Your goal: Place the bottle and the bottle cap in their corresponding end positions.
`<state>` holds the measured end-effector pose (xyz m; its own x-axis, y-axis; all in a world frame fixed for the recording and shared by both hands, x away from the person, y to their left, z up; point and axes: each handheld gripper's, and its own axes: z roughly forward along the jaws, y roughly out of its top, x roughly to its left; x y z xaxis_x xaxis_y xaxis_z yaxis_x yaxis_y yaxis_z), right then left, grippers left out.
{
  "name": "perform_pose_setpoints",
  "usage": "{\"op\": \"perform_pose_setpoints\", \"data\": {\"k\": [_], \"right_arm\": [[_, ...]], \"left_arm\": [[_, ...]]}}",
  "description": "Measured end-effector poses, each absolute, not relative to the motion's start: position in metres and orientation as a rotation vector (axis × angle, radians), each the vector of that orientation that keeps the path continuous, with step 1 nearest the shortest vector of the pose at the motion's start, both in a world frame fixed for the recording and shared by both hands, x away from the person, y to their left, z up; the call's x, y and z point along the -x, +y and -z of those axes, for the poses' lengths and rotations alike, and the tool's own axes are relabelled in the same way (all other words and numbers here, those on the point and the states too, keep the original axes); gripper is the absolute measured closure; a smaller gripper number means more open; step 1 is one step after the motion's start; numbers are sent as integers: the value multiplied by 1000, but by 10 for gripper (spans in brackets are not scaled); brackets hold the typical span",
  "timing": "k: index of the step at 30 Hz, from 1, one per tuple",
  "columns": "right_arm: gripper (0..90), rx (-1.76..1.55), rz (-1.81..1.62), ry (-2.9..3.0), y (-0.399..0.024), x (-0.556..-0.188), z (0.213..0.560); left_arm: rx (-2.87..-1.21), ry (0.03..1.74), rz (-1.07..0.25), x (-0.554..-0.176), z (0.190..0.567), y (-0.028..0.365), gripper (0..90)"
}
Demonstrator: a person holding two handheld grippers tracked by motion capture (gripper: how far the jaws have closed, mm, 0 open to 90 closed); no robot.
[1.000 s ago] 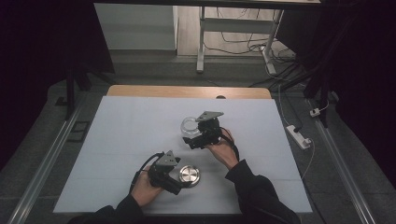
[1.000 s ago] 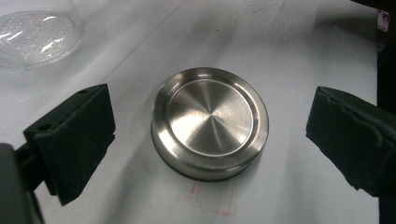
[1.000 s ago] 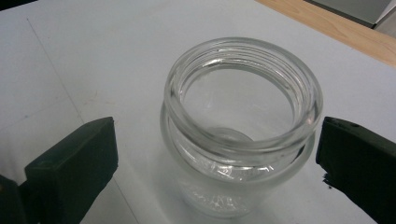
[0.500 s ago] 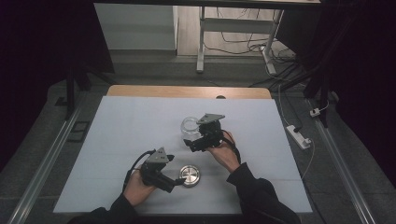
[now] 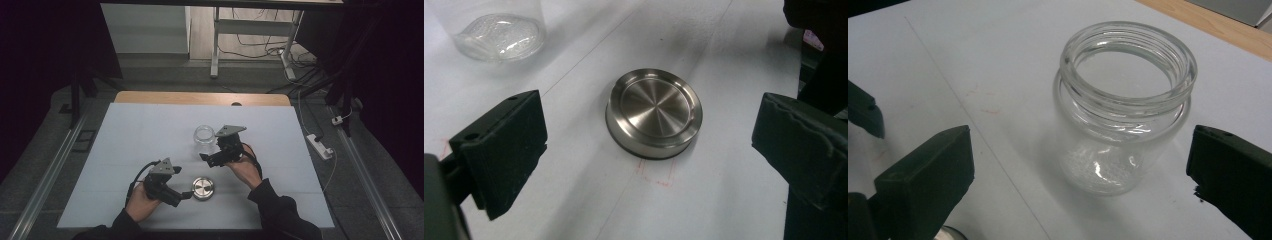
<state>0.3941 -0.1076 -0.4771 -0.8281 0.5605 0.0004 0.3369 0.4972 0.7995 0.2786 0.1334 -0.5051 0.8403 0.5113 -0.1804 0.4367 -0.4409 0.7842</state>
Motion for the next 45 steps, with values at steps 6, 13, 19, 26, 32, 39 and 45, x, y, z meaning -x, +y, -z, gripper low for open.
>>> {"op": "perform_pose_setpoints", "data": {"k": [6,13,19,26,32,39,45], "right_arm": [[0,-741,-1257,2500,-108,-387,475],[0,-729,-1272,2522,-109,-380,475],[0,-722,-1279,2533,-110,-376,474],[0,-715,-1294,2546,-111,-371,471],[0,-706,-1302,2542,-113,-365,468],[0,-703,-1284,2544,-121,-357,468],[0,-701,-1309,2529,-129,-351,464]], "left_arm": [[-2090,704,-85,-276,505,140,15],[-2086,718,-53,-275,507,146,0],[-2054,732,-30,-275,506,153,0],[-2054,740,-53,-271,504,159,0],[-2043,751,-57,-267,503,167,0],[-2023,766,-69,-260,501,177,0],[-2017,785,-86,-256,500,184,0]]}}
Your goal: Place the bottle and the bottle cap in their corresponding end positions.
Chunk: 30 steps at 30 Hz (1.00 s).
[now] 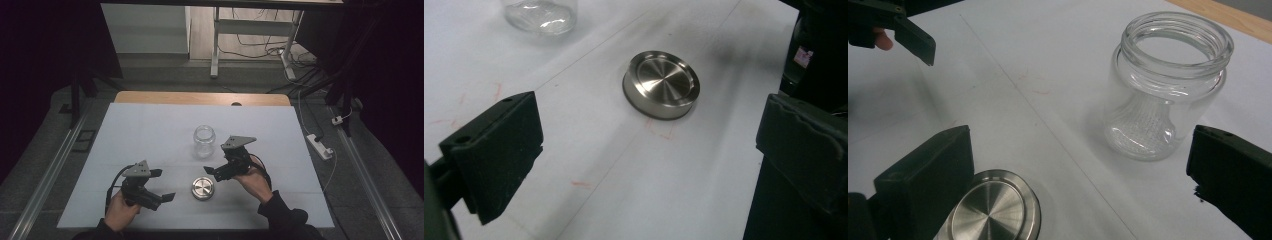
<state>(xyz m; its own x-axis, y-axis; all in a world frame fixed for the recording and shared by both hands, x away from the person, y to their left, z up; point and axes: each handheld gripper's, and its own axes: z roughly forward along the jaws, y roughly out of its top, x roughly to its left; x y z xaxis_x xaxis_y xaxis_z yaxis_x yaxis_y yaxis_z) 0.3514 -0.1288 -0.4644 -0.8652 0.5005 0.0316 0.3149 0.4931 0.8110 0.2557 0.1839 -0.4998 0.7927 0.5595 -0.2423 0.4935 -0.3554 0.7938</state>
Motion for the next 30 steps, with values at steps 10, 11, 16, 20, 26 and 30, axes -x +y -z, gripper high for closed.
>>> {"op": "perform_pose_setpoints", "data": {"k": [10,11,16,20,26,30], "right_arm": [[0,-673,-1327,2515,-139,-339,459],[0,-672,-1327,2515,-140,-338,459],[0,-670,-1313,2517,-148,-332,459],[0,-684,-1309,2511,-157,-327,459],[0,-719,-1299,2494,-175,-319,461],[0,-739,-1293,2473,-187,-313,462]], "left_arm": [[-1981,816,-130,-246,496,199,0],[-1980,820,-134,-246,495,201,0],[-1972,847,-150,-241,496,209,0],[-1972,867,-165,-236,496,215,0],[-1963,908,-195,-228,497,228,0],[-1951,937,-209,-222,498,237,0]]}}
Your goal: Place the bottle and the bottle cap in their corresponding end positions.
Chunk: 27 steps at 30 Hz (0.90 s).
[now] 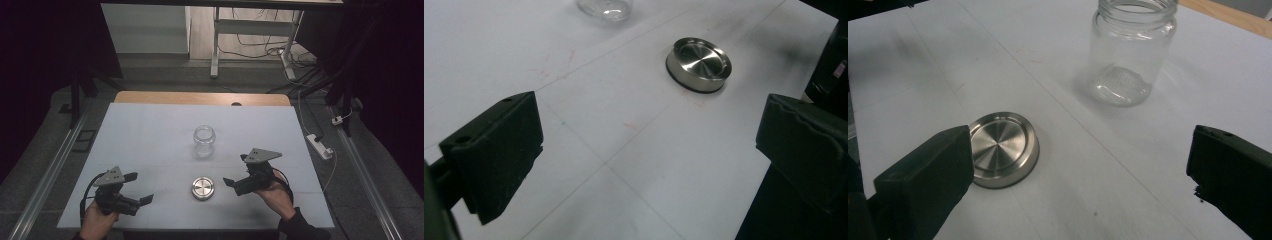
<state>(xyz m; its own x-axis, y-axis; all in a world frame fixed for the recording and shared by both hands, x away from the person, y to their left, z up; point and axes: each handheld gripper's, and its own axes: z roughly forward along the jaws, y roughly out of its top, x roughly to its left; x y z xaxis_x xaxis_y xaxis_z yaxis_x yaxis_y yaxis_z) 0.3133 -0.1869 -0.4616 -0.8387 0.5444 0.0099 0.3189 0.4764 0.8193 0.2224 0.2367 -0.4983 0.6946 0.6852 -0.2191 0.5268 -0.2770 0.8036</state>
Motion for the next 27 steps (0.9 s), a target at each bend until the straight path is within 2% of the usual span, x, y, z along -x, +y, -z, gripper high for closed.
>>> {"op": "perform_pose_setpoints", "data": {"k": [27], "right_arm": [[0,-968,-1265,2265,-269,-278,464]], "left_arm": [[-1909,1092,-252,-193,514,277,0]]}}
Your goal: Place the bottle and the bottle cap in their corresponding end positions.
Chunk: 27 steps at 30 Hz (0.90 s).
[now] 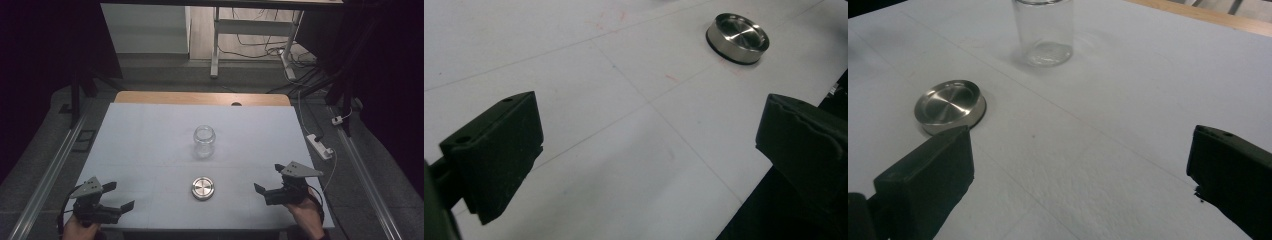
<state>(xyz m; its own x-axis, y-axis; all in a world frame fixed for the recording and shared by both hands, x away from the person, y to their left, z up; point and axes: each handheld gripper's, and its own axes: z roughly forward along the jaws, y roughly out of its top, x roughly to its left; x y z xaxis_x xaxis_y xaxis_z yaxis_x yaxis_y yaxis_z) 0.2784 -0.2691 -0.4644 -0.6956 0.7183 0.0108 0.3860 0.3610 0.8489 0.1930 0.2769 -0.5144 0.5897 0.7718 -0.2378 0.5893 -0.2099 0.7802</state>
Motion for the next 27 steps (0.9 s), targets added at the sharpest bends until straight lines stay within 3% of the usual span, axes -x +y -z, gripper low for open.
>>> {"op": "perform_pose_setpoints", "data": {"k": [27], "right_arm": [[0,-1138,-1137,2244,-310,-252,486]], "left_arm": [[-1941,1179,-282,-180,522,285,0]]}}
